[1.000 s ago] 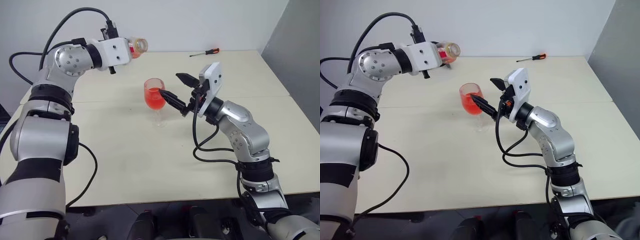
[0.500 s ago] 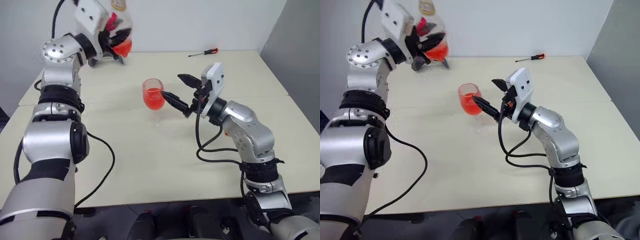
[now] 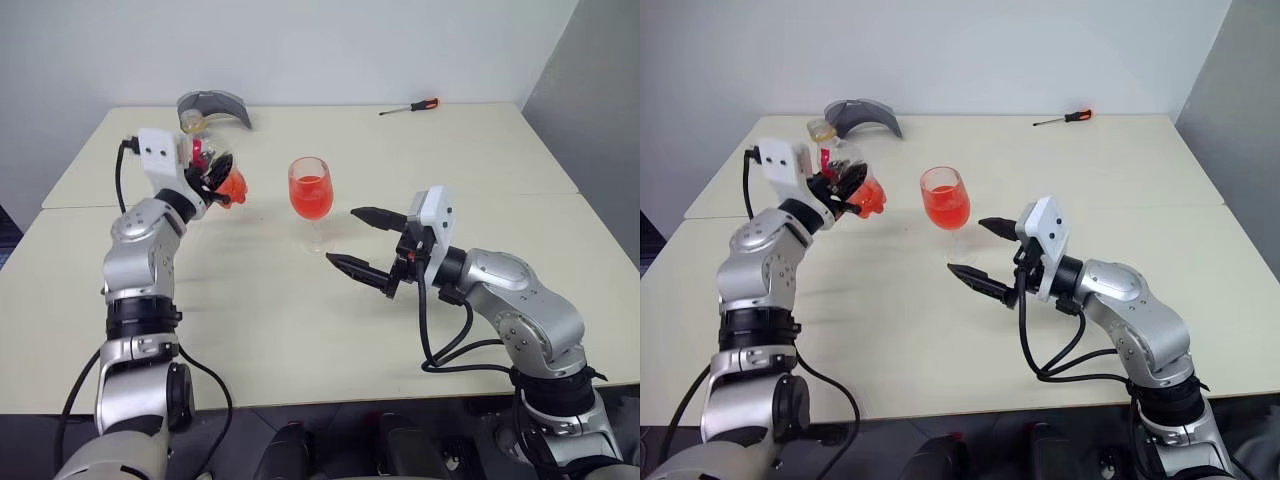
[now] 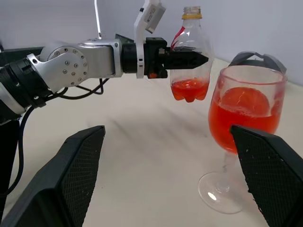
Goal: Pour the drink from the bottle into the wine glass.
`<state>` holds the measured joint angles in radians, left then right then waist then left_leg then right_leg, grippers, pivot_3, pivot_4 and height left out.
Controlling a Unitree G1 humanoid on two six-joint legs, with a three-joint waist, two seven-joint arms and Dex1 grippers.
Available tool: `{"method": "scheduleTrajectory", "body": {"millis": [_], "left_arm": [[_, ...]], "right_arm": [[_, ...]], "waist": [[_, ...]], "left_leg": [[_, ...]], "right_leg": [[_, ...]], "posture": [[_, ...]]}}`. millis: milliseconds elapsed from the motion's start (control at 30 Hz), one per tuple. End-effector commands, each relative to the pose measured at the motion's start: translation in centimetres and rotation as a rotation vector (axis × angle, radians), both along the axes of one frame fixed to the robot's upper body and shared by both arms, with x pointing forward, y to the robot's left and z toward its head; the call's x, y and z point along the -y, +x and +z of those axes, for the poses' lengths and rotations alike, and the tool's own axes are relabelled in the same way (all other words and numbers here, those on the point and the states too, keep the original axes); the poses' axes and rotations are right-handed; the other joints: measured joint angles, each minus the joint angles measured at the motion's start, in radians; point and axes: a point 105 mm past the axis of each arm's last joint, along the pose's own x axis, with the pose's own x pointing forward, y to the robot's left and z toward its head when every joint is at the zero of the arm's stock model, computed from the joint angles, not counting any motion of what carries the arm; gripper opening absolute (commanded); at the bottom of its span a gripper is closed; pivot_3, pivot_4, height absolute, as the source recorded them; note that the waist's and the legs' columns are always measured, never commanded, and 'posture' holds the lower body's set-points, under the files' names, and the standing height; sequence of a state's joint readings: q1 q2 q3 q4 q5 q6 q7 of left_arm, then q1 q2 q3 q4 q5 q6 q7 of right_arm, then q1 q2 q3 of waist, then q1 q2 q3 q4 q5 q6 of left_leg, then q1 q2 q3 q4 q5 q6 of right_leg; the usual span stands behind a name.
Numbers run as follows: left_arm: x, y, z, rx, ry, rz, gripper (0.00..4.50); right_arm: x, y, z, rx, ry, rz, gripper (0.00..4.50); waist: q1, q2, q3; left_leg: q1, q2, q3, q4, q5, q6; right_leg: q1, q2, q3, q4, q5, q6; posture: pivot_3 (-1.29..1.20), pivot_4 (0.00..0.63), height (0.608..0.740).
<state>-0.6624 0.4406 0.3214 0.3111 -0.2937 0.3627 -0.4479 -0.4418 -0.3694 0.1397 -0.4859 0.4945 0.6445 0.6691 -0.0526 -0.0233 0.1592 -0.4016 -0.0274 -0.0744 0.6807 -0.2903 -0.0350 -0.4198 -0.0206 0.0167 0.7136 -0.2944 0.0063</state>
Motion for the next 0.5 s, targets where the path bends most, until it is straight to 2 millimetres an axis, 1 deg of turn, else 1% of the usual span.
{"method": "scheduleTrajectory", "body": {"millis": [33, 100, 200, 367, 500], "left_arm": [[-1.0, -1.0, -1.0, -0.007, -0.080, 0.036, 1.28], [-1.4, -1.3, -2.0, -0.020, -0.092, 0.047, 1.28], [-1.7, -1.6, -3.3, -0.024, -0.048, 0.057, 1.28], [-2.0, -1.7, -4.6, -0.017, -0.067, 0.079, 1.28], [-2.0, -1.6, -5.0, -0.006, -0.033, 0.082, 1.28]], "right_arm": [[0.1, -0.7, 1.0, 0.053, 0.050, 0.002, 4.50], [0.2, -0.6, 1.1, 0.055, 0.064, -0.015, 4.50], [0.2, -0.6, 1.1, 0.057, 0.067, -0.034, 4.50], [0.3, -0.5, 1.1, 0.062, 0.062, -0.057, 4.50], [0.3, -0.2, 1.3, 0.063, 0.070, -0.072, 4.50]], "waist": [[0.002, 0.000, 0.000], [0.003, 0.000, 0.000], [0.008, -0.001, -0.001], [0.020, -0.001, -0.001], [0.021, -0.002, -0.001]], "left_leg": [[0.000, 0.000, 0.000, 0.000, 0.000, 0.000], [0.000, 0.000, 0.000, 0.000, 0.000, 0.000], [0.000, 0.000, 0.000, 0.000, 0.000, 0.000], [0.000, 0.000, 0.000, 0.000, 0.000, 0.000], [0.000, 0.000, 0.000, 0.000, 0.000, 0.000]], "right_leg": [[0.000, 0.000, 0.000, 0.000, 0.000, 0.000], [0.000, 0.000, 0.000, 0.000, 0.000, 0.000], [0.000, 0.000, -0.001, 0.000, 0.000, 0.000], [0.001, 0.000, 0.000, -0.001, 0.000, 0.000], [0.001, 0.000, 0.000, -0.001, 0.000, 0.000]], "posture": [[0.00, 0.150, 0.740], [0.00, 0.150, 0.740], [0.00, 0.150, 0.740], [0.00, 0.150, 0.740], [0.00, 0.150, 0.740]]}}
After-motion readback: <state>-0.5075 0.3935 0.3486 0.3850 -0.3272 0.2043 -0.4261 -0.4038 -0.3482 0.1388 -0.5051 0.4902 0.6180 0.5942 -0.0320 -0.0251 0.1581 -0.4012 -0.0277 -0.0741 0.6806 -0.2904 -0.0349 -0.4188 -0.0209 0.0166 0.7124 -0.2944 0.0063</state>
